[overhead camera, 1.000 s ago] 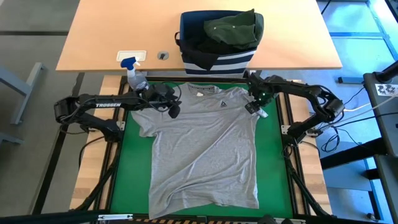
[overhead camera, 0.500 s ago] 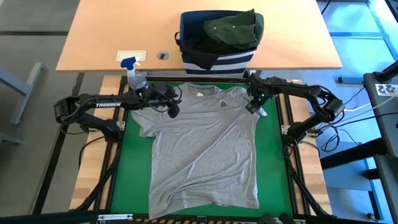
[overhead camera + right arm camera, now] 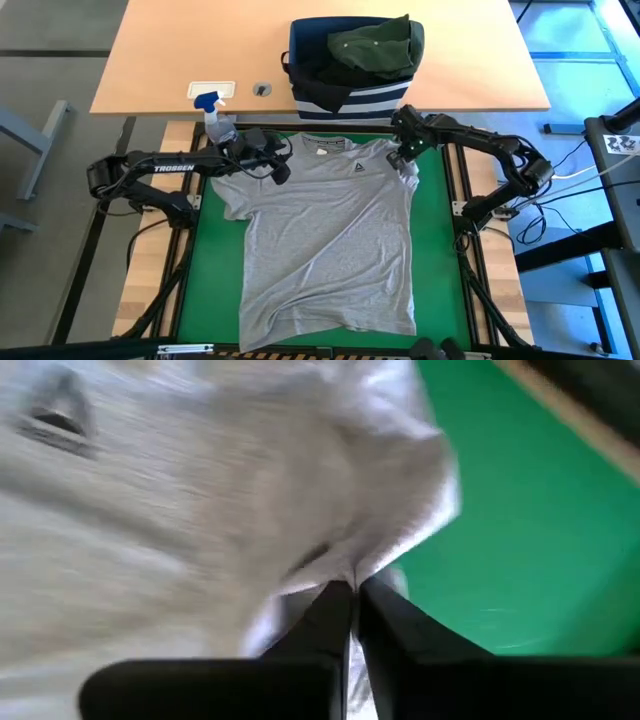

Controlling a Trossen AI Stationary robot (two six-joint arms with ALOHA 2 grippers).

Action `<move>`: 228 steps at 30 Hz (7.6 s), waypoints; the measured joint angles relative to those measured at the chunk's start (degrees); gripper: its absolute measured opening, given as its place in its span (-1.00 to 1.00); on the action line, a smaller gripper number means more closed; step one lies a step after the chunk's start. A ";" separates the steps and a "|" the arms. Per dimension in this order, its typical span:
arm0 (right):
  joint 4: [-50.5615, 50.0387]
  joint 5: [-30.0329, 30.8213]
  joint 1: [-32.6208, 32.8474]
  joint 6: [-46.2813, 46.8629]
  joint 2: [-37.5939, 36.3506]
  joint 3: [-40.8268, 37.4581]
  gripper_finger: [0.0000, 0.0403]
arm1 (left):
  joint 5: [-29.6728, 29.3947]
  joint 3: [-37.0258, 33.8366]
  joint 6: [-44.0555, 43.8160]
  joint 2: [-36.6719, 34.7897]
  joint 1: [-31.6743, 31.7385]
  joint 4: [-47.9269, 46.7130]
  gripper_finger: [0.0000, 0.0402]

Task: Fold Laundry from Bin
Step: Fold the gray shirt

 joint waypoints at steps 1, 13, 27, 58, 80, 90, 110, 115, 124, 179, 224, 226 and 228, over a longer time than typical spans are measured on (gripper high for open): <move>0.25 -1.37 0.07 1.18 0.00 0.00 -0.90 | 0.00 0.00 0.00 0.00 0.00 0.16 -0.18; 12.90 -6.45 6.07 9.66 0.31 -0.09 -0.79 | 0.31 0.00 0.49 -0.02 0.15 0.41 -0.18; 2.15 -4.58 6.10 -2.10 -1.13 4.95 0.28 | 0.42 0.00 0.85 -0.02 0.20 0.04 -0.18; 17.09 -17.21 -3.85 -4.03 -1.03 -11.67 -0.84 | 0.41 0.02 -0.80 -0.04 0.22 0.06 -0.18; 24.21 -17.26 14.16 4.92 -0.71 -0.56 -0.91 | 0.39 0.02 -1.18 -0.04 0.07 0.11 -0.18; 25.37 -15.70 16.02 9.54 4.81 -0.40 -0.52 | 0.39 0.02 -1.11 -0.04 0.07 0.11 -0.18; 10.48 -3.95 -1.34 -4.56 3.26 0.41 0.07 | 0.81 0.02 -1.16 -0.04 0.07 0.08 -0.18; 15.96 -6.56 -1.97 -3.21 5.57 -2.96 0.07 | 0.39 0.02 -1.14 -0.04 0.07 0.06 -0.18; 22.55 -3.77 -1.53 -11.07 9.37 -4.31 -0.03 | 0.37 0.02 -1.14 -0.04 0.05 0.07 -0.18; 28.99 -11.05 16.07 15.27 9.77 -0.92 -0.92 | 3.67 0.02 -2.34 -0.04 -0.33 0.11 -0.18; 21.86 -11.67 11.43 -11.79 -4.42 -3.74 0.12 | 5.17 46.97 -10.82 42.75 -9.39 -21.24 -0.18; 20.96 -11.77 11.53 -12.56 -4.40 -3.74 0.12 | 5.11 50.29 -11.66 45.53 -8.61 -25.30 -0.18; 20.03 -12.43 11.54 -13.32 -4.42 -3.74 0.12 | 5.14 52.54 -12.26 47.14 -7.82 -27.25 -0.18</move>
